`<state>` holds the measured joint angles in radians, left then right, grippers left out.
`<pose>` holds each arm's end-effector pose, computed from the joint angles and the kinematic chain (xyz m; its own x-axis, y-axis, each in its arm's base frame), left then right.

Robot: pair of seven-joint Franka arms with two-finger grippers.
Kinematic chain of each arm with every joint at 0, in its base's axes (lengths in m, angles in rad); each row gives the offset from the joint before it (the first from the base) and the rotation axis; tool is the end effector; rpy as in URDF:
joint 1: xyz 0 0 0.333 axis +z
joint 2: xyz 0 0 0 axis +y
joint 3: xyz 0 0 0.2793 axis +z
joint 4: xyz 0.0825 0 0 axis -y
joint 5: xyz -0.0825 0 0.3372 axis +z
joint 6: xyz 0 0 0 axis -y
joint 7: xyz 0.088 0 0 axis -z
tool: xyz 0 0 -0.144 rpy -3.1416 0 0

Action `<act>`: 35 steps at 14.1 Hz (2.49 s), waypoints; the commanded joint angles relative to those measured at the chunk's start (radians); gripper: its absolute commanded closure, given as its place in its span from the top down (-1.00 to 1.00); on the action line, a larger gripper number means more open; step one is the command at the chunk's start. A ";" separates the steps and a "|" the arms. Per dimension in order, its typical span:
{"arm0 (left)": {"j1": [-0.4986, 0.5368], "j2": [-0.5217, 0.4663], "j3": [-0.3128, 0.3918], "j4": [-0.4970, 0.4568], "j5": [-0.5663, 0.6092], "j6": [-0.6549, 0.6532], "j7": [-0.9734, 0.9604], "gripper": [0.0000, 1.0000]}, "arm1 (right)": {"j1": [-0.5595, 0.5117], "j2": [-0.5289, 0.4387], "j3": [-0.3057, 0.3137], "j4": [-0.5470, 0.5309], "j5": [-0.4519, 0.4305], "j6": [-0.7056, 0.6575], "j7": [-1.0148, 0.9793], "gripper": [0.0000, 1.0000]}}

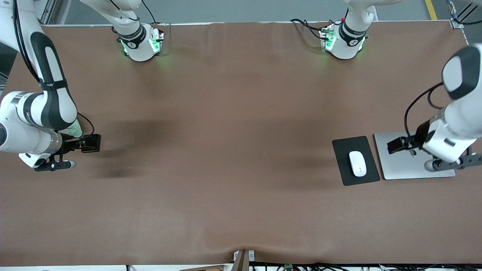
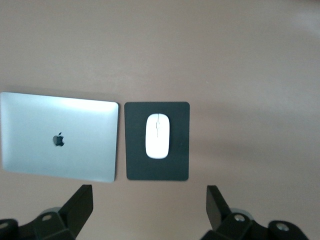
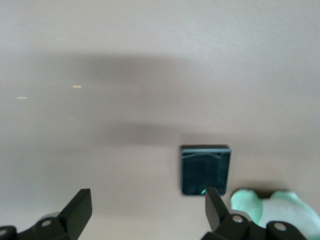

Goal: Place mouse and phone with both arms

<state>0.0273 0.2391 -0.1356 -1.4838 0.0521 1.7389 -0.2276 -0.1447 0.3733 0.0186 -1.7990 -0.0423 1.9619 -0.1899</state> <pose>0.5801 -0.0496 0.4738 0.9932 0.1147 0.0221 0.1150 -0.9932 -0.0149 0.5544 -0.0749 0.2811 0.9741 0.0828 -0.2105 0.0821 -0.9966 -0.0119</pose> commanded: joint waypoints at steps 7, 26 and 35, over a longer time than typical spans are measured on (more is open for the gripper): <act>0.011 -0.222 -0.056 -0.036 -0.002 -0.193 0.022 1.00 | 0.039 -0.277 -0.006 0.114 0.090 -0.322 0.092 1.00; -0.017 -0.310 -0.002 -0.098 -0.047 -0.223 0.056 1.00 | 0.083 -0.508 0.010 0.150 0.090 -0.566 0.175 1.00; 0.000 -0.310 -0.001 -0.085 -0.061 -0.252 0.059 1.00 | 0.086 -0.507 0.015 0.158 0.084 -0.572 0.175 1.00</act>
<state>0.0194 -0.0496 -0.1386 -1.5644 0.0083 1.5046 -0.1947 -0.0628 -0.1141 0.0327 -1.6343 0.0465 1.3997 -0.0128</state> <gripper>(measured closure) 0.000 0.000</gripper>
